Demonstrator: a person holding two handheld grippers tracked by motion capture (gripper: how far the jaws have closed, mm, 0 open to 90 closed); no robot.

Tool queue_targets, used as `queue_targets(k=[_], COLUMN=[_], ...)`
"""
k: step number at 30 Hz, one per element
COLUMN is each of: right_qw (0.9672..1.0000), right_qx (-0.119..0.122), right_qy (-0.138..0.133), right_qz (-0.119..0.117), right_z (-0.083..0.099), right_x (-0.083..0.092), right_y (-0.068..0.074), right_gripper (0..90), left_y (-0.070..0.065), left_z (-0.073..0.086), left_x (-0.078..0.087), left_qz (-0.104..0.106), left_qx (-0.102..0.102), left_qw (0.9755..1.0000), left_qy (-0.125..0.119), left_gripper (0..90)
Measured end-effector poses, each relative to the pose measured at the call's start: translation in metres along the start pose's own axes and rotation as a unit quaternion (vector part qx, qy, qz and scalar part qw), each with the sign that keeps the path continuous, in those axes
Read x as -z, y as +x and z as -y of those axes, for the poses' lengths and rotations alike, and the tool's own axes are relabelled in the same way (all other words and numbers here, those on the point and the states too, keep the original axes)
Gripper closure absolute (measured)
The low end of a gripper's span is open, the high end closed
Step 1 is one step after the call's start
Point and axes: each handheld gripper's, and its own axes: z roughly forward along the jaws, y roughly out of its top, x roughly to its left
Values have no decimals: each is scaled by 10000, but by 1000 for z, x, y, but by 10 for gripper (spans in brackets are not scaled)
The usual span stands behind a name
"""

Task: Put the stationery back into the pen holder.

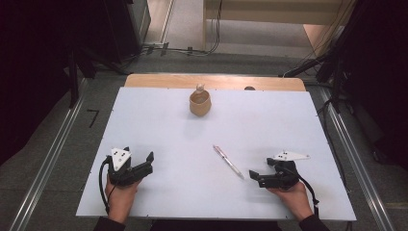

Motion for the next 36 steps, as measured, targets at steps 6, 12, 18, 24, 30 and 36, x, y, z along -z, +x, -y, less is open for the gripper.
queue_targets(k=[6, 12, 18, 24, 30, 36], right_qw=[10000, 10000, 9999, 9999, 9998, 9997], right_qx=[55, 57, 93, 107, 154, 222], right_qy=[-7, -23, -20, -16, -3, -2], right_qz=[-20, -47, -96, -131, -148, -118], right_z=[-1, -1, -2, -2, -3, -4], right_x=[-3, -5, -7, -9, -11, -14], right_y=[4, 7, 10, 13, 17, 22], right_gripper=[88, 102, 103, 104, 107, 124], left_y=[0, 0, 0, 0, 0, 0], left_z=[0, 0, 0, 0, 0, 0], left_x=[0, 0, 0, 0, 0, 0], left_qz=[7, 7, 11, 26, 25, 32], left_qx=[-4, -2, -1, -20, -15, -19], left_qw=[10000, 10000, 10000, 10000, 10000, 10000], left_qy=[-3, -9, -11, -2, -1, 0], left_gripper=[149, 150, 150, 150, 150, 150])
